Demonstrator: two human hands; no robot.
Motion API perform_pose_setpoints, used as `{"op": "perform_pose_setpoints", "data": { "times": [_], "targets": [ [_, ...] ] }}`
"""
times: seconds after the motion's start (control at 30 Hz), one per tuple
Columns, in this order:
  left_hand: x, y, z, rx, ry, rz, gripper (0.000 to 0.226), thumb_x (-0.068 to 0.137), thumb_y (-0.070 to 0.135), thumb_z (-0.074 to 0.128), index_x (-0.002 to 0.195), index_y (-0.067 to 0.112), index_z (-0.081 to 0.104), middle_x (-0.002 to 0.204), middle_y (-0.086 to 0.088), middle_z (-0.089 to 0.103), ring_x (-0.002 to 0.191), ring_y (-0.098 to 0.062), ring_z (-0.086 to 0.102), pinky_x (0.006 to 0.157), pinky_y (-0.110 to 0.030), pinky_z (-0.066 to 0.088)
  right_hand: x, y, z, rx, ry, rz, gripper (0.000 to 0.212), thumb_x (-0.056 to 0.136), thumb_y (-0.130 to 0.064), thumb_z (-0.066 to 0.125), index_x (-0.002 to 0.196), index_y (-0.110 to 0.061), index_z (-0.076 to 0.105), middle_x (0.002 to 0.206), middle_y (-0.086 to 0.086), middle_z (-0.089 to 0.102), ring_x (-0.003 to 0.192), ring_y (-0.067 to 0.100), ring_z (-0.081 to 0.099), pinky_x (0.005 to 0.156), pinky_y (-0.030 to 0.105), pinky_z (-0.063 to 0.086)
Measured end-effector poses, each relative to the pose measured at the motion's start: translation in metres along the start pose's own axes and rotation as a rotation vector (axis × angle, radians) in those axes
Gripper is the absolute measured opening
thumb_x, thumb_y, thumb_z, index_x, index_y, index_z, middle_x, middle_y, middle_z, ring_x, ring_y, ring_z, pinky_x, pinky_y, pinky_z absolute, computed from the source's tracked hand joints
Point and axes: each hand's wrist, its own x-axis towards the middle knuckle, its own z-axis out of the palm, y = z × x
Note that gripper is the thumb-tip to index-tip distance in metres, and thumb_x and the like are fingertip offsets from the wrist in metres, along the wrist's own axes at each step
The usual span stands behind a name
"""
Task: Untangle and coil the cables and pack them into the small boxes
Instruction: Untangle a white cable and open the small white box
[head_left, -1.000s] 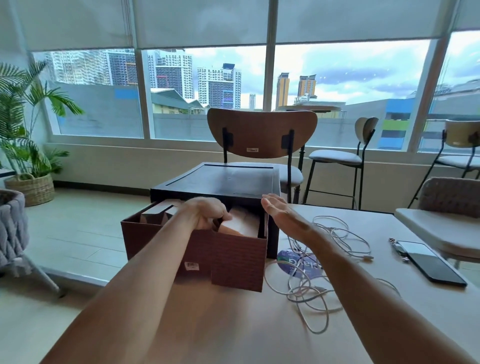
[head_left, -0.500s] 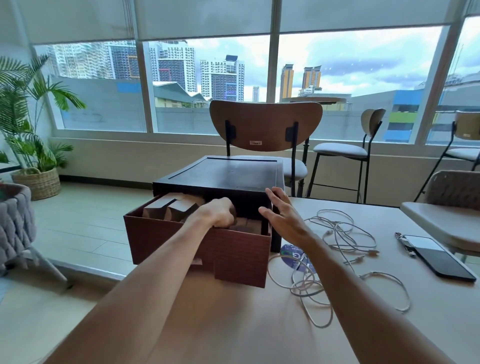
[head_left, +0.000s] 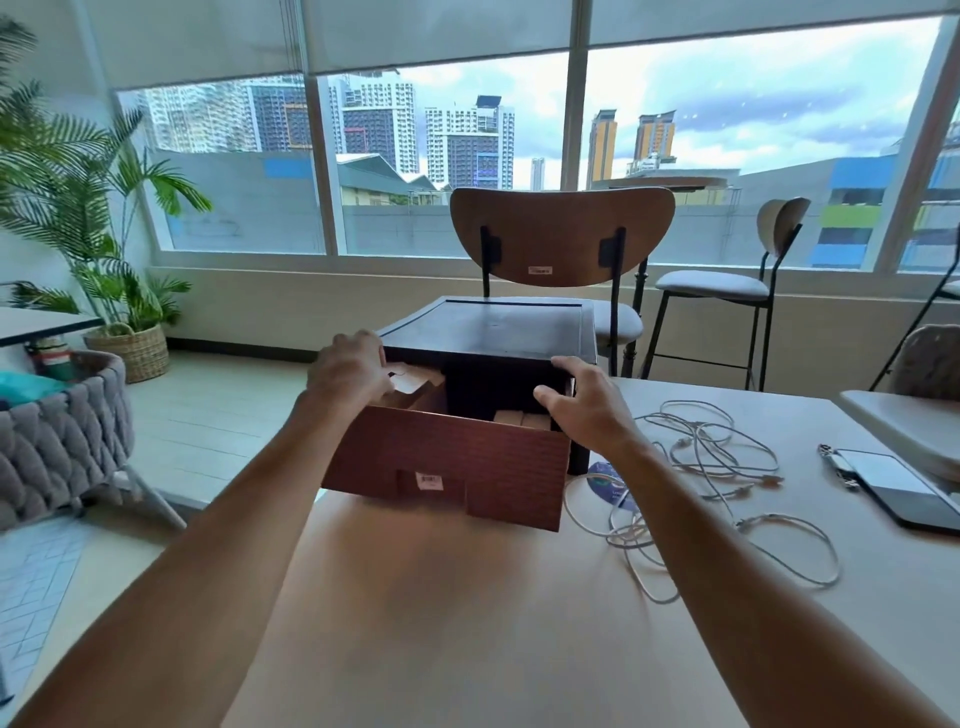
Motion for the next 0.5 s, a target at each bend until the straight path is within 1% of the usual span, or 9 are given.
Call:
{"op": "perform_pose_setpoints", "data": {
  "times": [0.07,0.13,0.17,0.23,0.27,0.33,0.4,0.5],
  "targets": [
    [-0.001,-0.005,-0.001,0.065,-0.07,-0.033,0.037,0.078,0.028,0.082,0.109,0.018,0.066,0.118,-0.012,0.062,0.111,-0.031,0.06,0.088,-0.037,0.048,-0.006,-0.013,0.0,0.041,-0.008,-0.051,0.051,0.093,-0.031,0.065,0.14,-0.016,0.053,0.14,0.009,0.056,0.131,0.023,0.048,0.11,0.033,0.036],
    [0.0,-0.006,0.003,0.073,-0.093,-0.051,0.04,0.077,0.032,0.083,0.111,0.018,0.066,0.119,-0.011,0.064,0.113,-0.031,0.06,0.089,-0.036,0.048,-0.009,-0.023,0.003,0.053,-0.063,-0.098,0.048,0.093,-0.029,0.065,0.138,-0.016,0.056,0.14,0.007,0.057,0.132,0.02,0.048,0.106,0.027,0.034],
    [0.0,-0.006,0.004,0.073,-0.087,-0.061,0.041,0.078,0.032,0.082,0.113,0.018,0.066,0.121,-0.011,0.064,0.114,-0.031,0.06,0.089,-0.036,0.048,-0.01,-0.025,0.005,0.046,-0.096,-0.113,0.047,0.093,-0.029,0.065,0.138,-0.018,0.056,0.14,0.006,0.057,0.133,0.02,0.048,0.107,0.027,0.034],
    [-0.001,-0.002,0.008,0.087,-0.066,-0.084,0.044,0.082,0.033,0.078,0.118,0.014,0.062,0.124,-0.013,0.062,0.117,-0.033,0.058,0.088,-0.036,0.047,-0.011,-0.027,0.008,0.006,-0.149,-0.122,0.048,0.093,-0.033,0.064,0.138,-0.022,0.055,0.142,0.005,0.055,0.134,0.021,0.046,0.112,0.034,0.033],
    [-0.002,0.001,0.01,0.097,-0.063,-0.097,0.044,0.085,0.033,0.075,0.121,0.013,0.06,0.125,-0.014,0.06,0.119,-0.033,0.057,0.088,-0.036,0.046,-0.011,-0.026,0.009,-0.023,-0.166,-0.113,0.048,0.093,-0.035,0.063,0.139,-0.024,0.054,0.144,0.005,0.053,0.135,0.022,0.045,0.114,0.038,0.031],
    [-0.003,0.008,0.016,0.104,-0.078,-0.113,0.047,0.089,0.037,0.07,0.125,0.011,0.056,0.129,-0.014,0.058,0.122,-0.034,0.055,0.09,-0.037,0.045,-0.014,-0.023,0.011,-0.067,-0.181,-0.089,0.048,0.094,-0.037,0.061,0.14,-0.026,0.053,0.145,0.005,0.051,0.135,0.022,0.045,0.116,0.041,0.028],
    [-0.001,0.015,0.024,0.089,-0.101,-0.132,0.049,0.09,0.037,0.068,0.129,0.011,0.053,0.132,-0.014,0.057,0.124,-0.034,0.054,0.092,-0.037,0.044,-0.015,-0.02,0.011,-0.081,-0.19,-0.077,0.048,0.095,-0.038,0.059,0.141,-0.026,0.051,0.146,0.005,0.05,0.134,0.023,0.046,0.115,0.044,0.031],
    [0.004,0.021,0.031,0.05,-0.113,-0.16,0.047,0.091,0.022,0.062,0.134,0.01,0.046,0.134,-0.015,0.055,0.125,-0.035,0.053,0.093,-0.039,0.044,-0.015,-0.019,0.011,-0.073,-0.207,-0.078,0.049,0.095,-0.039,0.058,0.142,-0.026,0.05,0.147,0.005,0.049,0.134,0.023,0.045,0.114,0.045,0.033]
  ]
}}
